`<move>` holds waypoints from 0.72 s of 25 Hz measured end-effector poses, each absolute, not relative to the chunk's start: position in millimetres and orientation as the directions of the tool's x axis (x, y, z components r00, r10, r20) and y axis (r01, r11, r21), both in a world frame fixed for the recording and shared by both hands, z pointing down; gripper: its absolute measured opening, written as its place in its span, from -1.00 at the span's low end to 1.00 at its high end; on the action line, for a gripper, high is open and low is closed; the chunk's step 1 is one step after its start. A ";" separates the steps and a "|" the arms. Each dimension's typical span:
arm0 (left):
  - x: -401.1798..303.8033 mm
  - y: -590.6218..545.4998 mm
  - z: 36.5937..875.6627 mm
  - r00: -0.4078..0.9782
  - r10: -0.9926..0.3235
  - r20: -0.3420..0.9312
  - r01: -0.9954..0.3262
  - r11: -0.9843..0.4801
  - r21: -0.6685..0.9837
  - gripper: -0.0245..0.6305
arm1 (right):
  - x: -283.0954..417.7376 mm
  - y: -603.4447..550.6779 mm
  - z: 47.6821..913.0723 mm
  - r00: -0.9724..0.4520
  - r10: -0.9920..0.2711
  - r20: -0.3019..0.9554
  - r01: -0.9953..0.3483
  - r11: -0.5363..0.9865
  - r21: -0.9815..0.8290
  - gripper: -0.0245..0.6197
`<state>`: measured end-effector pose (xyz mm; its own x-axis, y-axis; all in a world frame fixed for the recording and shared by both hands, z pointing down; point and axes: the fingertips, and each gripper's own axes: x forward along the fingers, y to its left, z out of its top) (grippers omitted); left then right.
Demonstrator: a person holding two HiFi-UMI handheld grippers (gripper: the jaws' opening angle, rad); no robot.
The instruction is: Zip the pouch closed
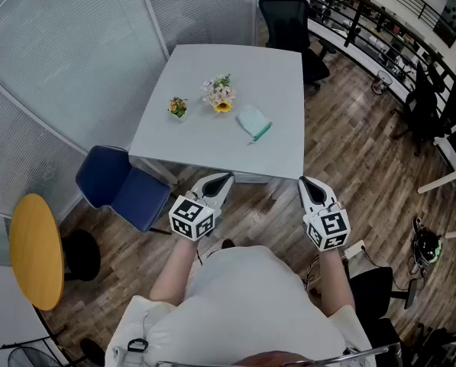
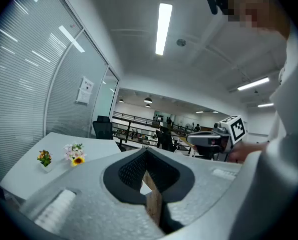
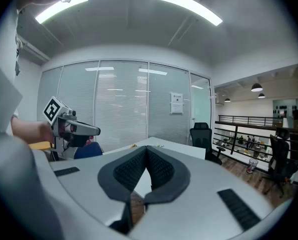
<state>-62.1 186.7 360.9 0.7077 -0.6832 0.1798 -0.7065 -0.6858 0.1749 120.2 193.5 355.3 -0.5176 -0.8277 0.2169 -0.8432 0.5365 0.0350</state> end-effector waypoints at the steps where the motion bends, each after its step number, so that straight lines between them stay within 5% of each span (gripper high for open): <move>1: -61.8 186.7 361.1 0.709 -0.682 0.180 -0.705 -0.687 0.175 -0.87 | 120.1 193.3 355.7 -0.518 -0.827 0.218 -0.843 0.536 0.034 -0.91; 18: -63.2 180.5 360.5 0.719 -0.672 0.179 -0.695 -0.698 0.172 -0.86 | 112.4 185.9 357.4 -0.509 -0.833 0.217 -0.853 0.522 0.003 -0.91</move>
<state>-63.2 180.5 360.5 0.7186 -0.6720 0.1791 -0.6954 -0.6978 0.1719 112.4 185.9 357.4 -0.5093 -0.8328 0.2169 -0.8527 0.5224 0.0033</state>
